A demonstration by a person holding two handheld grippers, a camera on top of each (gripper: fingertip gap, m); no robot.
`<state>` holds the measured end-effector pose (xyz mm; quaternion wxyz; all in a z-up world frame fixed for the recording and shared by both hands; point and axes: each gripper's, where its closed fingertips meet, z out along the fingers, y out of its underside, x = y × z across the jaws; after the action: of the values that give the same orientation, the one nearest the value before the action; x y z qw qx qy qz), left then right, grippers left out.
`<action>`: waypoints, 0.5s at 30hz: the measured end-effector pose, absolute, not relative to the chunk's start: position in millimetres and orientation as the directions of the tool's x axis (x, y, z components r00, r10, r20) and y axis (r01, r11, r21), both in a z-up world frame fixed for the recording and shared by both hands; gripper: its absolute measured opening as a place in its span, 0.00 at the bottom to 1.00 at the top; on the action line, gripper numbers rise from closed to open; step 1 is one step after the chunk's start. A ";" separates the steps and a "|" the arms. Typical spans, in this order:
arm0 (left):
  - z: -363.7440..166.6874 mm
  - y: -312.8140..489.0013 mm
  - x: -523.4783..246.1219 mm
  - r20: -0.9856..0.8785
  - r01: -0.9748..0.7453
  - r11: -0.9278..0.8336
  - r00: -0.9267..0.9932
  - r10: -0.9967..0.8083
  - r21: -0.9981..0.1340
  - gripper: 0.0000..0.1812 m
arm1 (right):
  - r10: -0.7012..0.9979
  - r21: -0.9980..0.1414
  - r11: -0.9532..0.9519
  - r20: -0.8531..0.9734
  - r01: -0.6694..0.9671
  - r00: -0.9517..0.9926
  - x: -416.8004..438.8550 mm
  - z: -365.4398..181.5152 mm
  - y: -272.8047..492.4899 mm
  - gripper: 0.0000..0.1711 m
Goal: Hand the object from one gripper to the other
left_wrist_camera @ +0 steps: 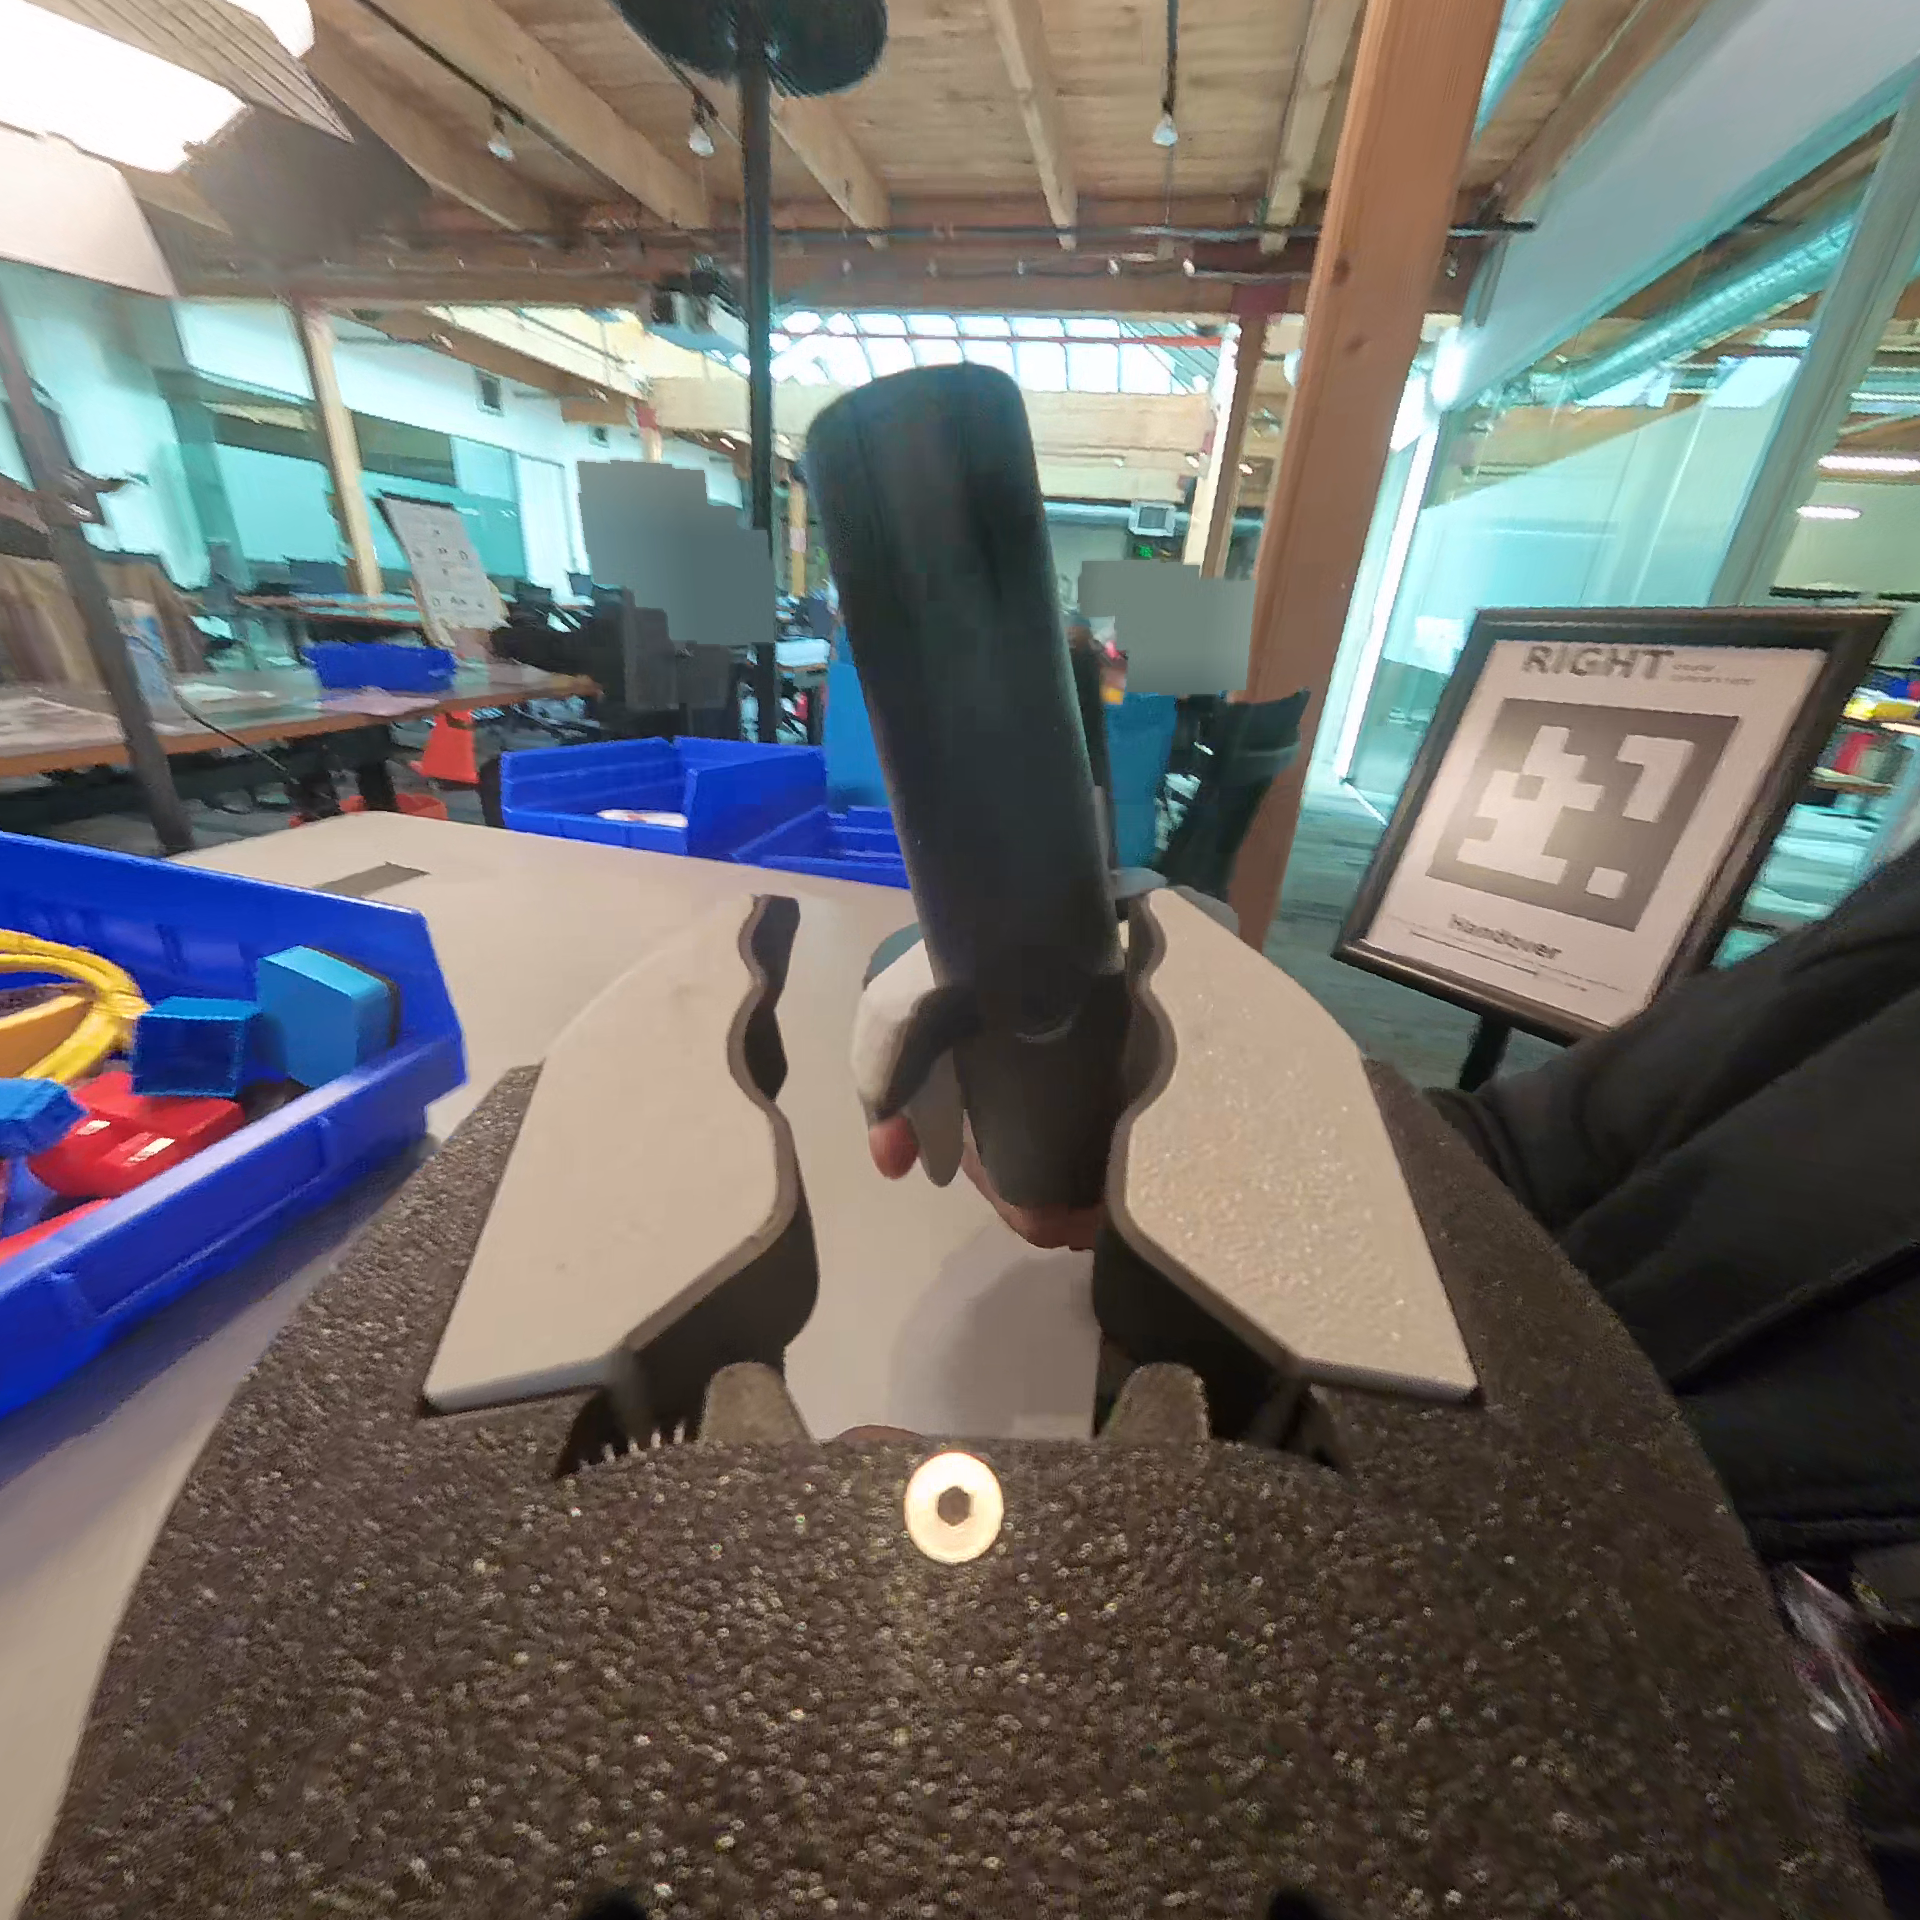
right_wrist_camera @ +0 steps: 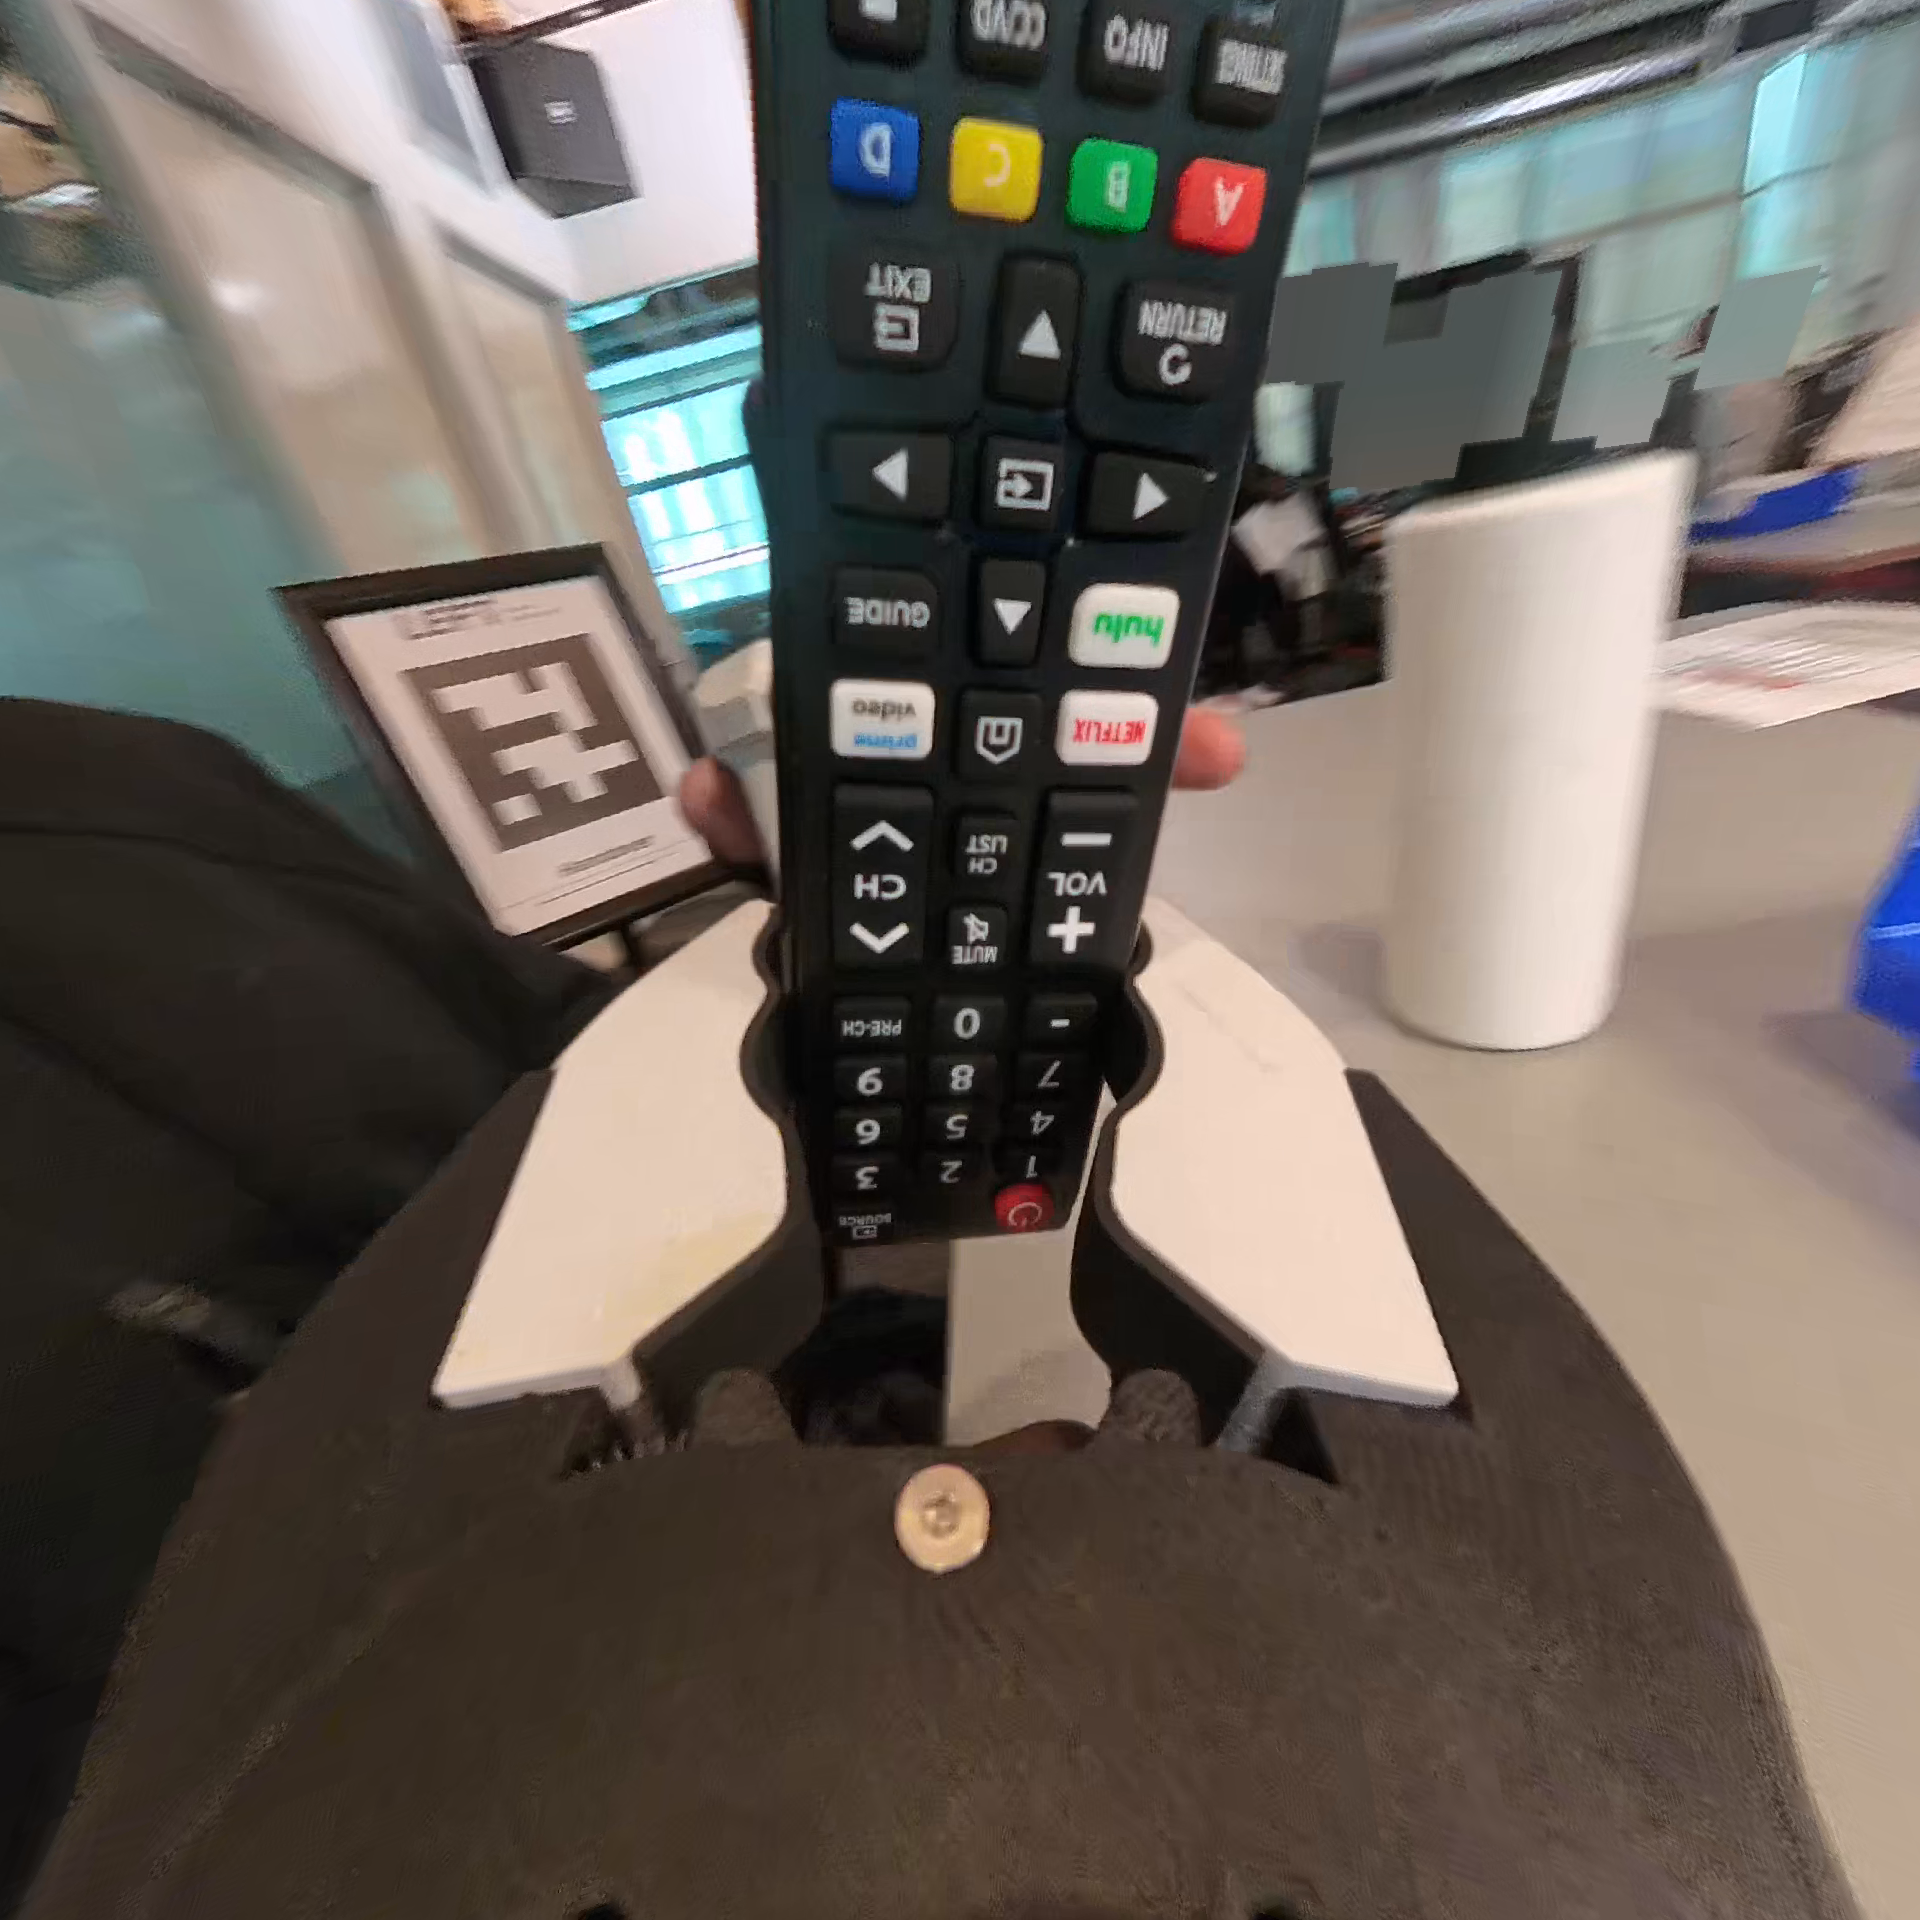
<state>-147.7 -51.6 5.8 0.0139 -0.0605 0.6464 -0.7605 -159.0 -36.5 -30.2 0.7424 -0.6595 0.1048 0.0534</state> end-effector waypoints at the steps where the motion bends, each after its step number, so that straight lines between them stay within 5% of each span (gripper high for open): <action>1: 2.3 -52.7 -152.4 0.084 -0.075 -0.142 -0.995 -0.057 -0.987 0.37 | 0.016 -0.964 0.105 -0.246 -0.246 0.969 -168.4 -33.1 -33.3 0.34; 11: -12.6 -56.2 -205.9 0.136 -0.197 -0.116 -0.908 0.397 -0.974 0.38 | 0.392 -0.943 -0.162 -0.331 -0.290 0.858 -237.4 -72.3 -8.8 0.35; 15: -17.2 -55.4 -226.3 0.032 -0.111 -0.140 -0.879 0.475 -0.984 0.20 | 0.402 -0.935 -0.228 -0.345 -0.272 0.848 -245.4 -83.0 -1.9 0.35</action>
<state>-226.3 -55.4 -17.2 -0.1979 0.1455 0.6253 -0.7407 -245.4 -1.9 -83.0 0.6198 -0.7349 -0.0442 0.2718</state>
